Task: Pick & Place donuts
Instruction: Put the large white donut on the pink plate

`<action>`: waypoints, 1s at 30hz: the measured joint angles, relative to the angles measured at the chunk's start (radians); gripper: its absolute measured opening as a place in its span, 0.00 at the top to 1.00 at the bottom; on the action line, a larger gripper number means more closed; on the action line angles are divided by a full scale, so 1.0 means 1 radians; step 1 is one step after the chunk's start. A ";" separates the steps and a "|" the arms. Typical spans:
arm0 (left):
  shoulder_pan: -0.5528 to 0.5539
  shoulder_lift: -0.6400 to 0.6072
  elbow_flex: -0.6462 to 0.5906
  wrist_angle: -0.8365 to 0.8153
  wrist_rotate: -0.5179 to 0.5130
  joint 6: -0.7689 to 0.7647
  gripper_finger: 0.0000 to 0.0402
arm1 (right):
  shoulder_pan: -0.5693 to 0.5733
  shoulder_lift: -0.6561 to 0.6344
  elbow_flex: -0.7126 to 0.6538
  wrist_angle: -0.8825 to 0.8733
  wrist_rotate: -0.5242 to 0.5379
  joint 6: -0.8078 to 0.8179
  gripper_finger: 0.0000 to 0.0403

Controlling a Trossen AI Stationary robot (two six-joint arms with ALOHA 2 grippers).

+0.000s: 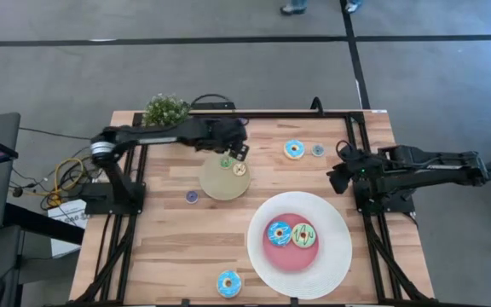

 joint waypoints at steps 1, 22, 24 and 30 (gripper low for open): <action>0.013 0.030 0.029 -0.023 0.008 -0.005 0.40 | 0.000 0.000 -0.001 -0.003 0.001 -0.003 0.62; 0.252 0.273 0.128 -0.185 0.130 0.043 0.40 | -0.001 0.003 -0.001 0.009 0.125 0.005 0.64; 0.264 0.281 0.127 -0.198 0.126 0.042 0.40 | -0.001 0.003 -0.001 0.011 0.125 0.005 0.64; 0.302 0.279 0.108 -0.217 0.123 0.021 0.40 | -0.001 0.004 -0.001 0.029 0.133 0.005 0.64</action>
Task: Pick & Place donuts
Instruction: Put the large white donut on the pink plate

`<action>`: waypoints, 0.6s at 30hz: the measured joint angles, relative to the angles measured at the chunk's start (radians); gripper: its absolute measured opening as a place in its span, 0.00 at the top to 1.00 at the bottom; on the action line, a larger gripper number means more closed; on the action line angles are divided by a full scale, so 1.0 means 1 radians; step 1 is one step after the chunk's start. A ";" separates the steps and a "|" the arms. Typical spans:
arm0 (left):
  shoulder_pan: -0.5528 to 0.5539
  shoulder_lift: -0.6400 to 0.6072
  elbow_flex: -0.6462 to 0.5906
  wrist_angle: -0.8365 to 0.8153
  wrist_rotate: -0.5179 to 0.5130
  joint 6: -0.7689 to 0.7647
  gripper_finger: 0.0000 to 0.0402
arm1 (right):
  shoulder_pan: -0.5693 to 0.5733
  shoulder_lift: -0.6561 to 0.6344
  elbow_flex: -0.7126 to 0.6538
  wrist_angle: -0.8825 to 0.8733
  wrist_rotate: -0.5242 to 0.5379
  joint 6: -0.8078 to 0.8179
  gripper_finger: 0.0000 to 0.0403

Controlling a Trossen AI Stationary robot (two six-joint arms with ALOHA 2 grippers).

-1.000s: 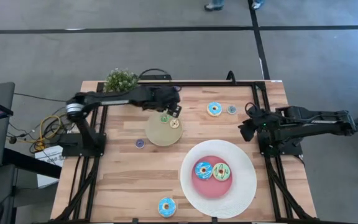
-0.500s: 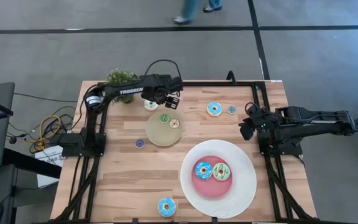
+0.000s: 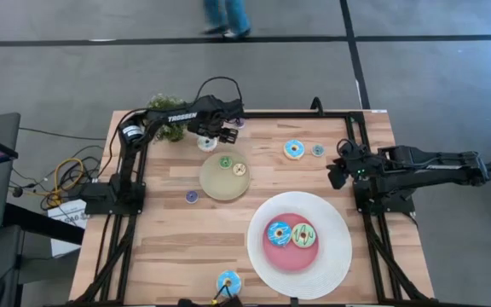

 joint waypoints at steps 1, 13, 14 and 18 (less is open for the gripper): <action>0.006 0.000 -0.006 -0.002 0.014 -0.001 0.40 | 0.000 0.000 0.000 0.005 0.001 0.000 0.64; 0.015 0.000 -0.080 0.083 0.078 -0.018 0.40 | 0.000 0.000 0.000 0.008 0.003 0.002 0.64; 0.015 0.000 -0.082 0.087 0.076 -0.019 0.40 | 0.000 0.000 0.000 0.008 0.003 0.002 0.64; 0.015 0.000 -0.082 0.109 0.066 -0.021 0.40 | 0.000 0.000 0.000 0.008 0.003 0.002 0.64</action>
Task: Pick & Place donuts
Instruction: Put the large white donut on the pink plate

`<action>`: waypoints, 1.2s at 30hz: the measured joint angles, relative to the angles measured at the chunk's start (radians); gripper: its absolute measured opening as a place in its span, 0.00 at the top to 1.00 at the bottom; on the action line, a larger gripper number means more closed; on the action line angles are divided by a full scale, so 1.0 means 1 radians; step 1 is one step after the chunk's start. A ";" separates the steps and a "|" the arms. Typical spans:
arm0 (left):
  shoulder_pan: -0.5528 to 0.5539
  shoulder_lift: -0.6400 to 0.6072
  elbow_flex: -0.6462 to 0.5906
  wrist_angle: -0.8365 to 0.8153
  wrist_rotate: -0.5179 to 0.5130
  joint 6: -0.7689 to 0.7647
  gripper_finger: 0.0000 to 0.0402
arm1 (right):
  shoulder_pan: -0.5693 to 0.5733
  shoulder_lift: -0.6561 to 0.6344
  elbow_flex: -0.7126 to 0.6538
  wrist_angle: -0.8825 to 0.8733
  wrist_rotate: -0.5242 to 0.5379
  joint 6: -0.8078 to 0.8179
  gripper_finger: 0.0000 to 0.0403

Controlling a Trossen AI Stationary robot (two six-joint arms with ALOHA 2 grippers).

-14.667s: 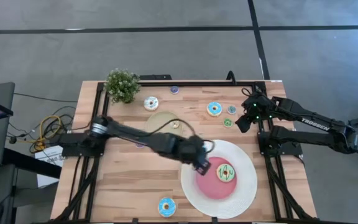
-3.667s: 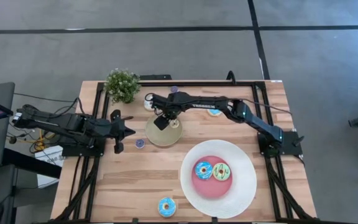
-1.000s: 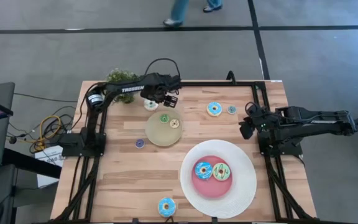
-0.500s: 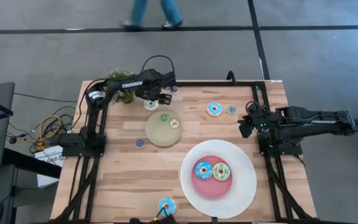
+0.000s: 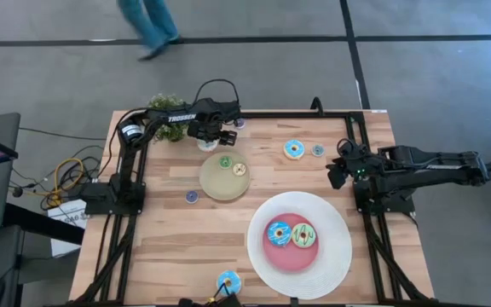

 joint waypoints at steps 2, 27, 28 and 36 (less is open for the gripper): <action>0.002 0.000 0.000 0.004 0.000 0.000 0.40 | 0.000 0.000 0.000 0.000 0.000 0.000 0.63; -0.002 0.000 0.000 0.030 -0.039 -0.044 0.40 | 0.000 0.000 0.000 0.000 -0.011 0.024 0.64; -0.002 0.000 0.000 0.030 -0.042 -0.049 0.40 | 0.000 0.000 0.000 0.000 -0.011 0.024 0.64; -0.006 0.000 0.000 0.019 -0.041 -0.053 0.40 | 0.000 0.000 0.001 0.000 -0.014 0.024 0.65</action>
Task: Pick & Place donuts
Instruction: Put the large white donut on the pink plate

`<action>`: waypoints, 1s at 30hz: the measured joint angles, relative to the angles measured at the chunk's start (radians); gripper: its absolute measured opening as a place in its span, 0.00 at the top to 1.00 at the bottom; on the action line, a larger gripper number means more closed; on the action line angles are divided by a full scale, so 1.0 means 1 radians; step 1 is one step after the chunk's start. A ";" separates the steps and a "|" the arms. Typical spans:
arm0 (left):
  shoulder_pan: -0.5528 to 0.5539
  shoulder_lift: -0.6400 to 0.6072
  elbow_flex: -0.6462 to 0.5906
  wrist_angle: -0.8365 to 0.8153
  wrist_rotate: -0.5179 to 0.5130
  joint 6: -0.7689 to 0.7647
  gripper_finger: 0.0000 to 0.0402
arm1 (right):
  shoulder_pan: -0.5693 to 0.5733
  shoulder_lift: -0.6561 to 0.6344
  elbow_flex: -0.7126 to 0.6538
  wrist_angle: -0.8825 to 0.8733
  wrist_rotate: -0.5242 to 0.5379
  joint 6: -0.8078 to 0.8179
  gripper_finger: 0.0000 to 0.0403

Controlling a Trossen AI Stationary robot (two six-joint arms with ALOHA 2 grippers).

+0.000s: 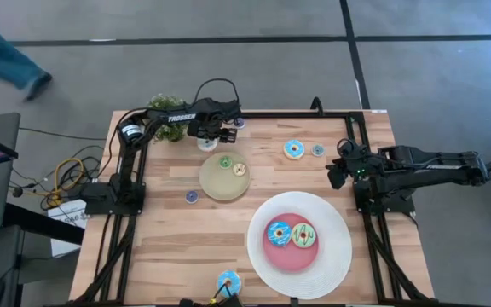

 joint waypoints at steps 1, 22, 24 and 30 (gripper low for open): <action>-0.003 0.004 0.000 0.007 -0.011 -0.006 0.40 | 0.000 0.000 0.000 0.000 0.000 0.000 0.65; 0.002 0.063 0.000 0.026 0.022 -0.018 0.42 | 0.000 0.000 0.000 -0.004 0.000 0.000 0.65; 0.003 0.063 0.000 0.026 0.022 -0.018 0.45 | 0.000 0.000 0.000 -0.004 0.000 0.000 0.65; 0.003 0.063 0.000 0.022 0.021 -0.016 0.59 | 0.000 0.000 0.000 -0.004 0.000 0.000 0.65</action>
